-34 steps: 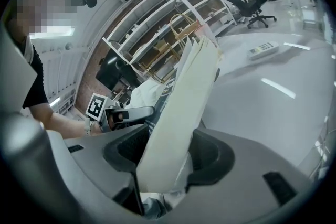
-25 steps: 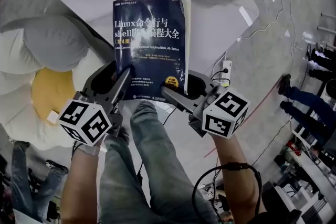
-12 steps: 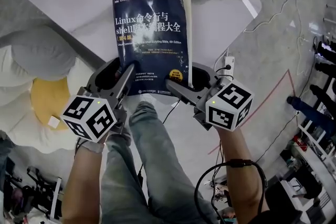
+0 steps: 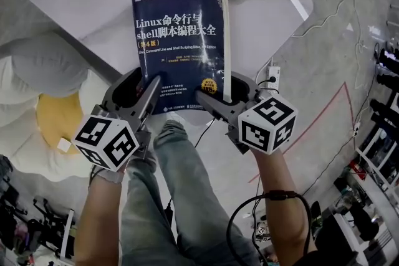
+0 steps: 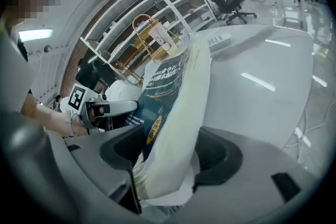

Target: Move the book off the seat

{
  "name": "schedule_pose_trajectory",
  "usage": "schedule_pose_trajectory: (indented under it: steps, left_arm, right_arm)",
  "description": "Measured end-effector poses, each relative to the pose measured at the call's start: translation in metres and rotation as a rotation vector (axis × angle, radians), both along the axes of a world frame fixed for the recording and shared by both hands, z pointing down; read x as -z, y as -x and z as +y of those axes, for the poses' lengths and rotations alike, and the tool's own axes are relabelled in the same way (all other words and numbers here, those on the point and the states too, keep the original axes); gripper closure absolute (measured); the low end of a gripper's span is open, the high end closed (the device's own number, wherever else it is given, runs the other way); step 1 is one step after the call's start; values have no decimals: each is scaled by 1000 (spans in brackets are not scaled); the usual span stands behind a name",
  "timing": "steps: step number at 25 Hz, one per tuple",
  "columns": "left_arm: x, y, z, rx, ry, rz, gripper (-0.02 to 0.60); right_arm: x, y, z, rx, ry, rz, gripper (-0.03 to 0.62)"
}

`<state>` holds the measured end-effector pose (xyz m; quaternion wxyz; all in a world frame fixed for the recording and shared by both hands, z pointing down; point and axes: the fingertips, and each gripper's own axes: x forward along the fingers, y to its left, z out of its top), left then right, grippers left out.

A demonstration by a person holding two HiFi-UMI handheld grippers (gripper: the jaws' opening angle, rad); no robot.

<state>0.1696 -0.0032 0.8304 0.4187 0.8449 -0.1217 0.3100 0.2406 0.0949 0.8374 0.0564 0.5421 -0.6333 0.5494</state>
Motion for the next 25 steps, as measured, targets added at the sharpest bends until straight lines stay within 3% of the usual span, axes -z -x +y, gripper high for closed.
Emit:
schedule_pose_trajectory:
  steps: [10,25]
  left_arm:
    - [7,8,4,0,-19,-15,393]
    - [16,30,3,0,-22,-18,393]
  right_arm:
    - [3,-17,15,-56,41,165,285]
    - [23,-49,47,-280,46,191,287]
